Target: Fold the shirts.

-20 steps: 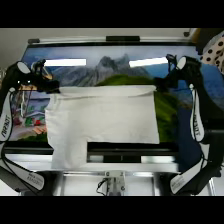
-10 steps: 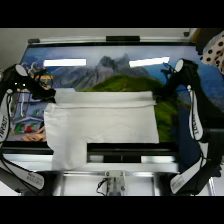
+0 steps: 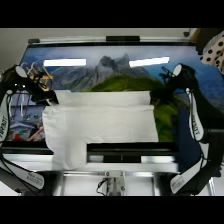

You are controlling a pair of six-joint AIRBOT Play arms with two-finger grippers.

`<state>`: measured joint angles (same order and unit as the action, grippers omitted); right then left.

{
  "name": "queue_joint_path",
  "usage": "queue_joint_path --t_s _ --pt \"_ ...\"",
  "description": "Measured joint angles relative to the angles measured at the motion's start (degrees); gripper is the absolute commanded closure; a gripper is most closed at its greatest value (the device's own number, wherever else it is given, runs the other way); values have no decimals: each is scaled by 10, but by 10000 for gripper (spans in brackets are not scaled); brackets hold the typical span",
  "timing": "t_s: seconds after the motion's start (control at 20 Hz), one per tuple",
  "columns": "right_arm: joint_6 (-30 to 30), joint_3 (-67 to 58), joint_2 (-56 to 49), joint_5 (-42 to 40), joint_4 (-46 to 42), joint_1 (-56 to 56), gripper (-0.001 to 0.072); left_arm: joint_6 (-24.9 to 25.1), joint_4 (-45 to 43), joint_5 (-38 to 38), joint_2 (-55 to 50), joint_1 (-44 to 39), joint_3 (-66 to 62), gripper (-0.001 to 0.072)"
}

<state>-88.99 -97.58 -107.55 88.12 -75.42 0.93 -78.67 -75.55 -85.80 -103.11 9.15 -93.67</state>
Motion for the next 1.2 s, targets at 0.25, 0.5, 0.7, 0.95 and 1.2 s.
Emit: queue_joint_path --t_s 0.25,0.5,0.7,0.95,1.2 --pt "33 7 69 88 -86 19 195 -10 7 -57 59 42 37 126" --pt "56 149 201 77 -94 111 195 31 46 -17 231 131 342 127" --pt "74 240 276 18 -50 165 195 81 68 53 353 182 546 126" --pt "87 273 305 -17 -26 184 195 106 84 88 401 185 645 165" --pt "90 279 311 -25 -14 188 195 106 116 139 410 166 679 580"
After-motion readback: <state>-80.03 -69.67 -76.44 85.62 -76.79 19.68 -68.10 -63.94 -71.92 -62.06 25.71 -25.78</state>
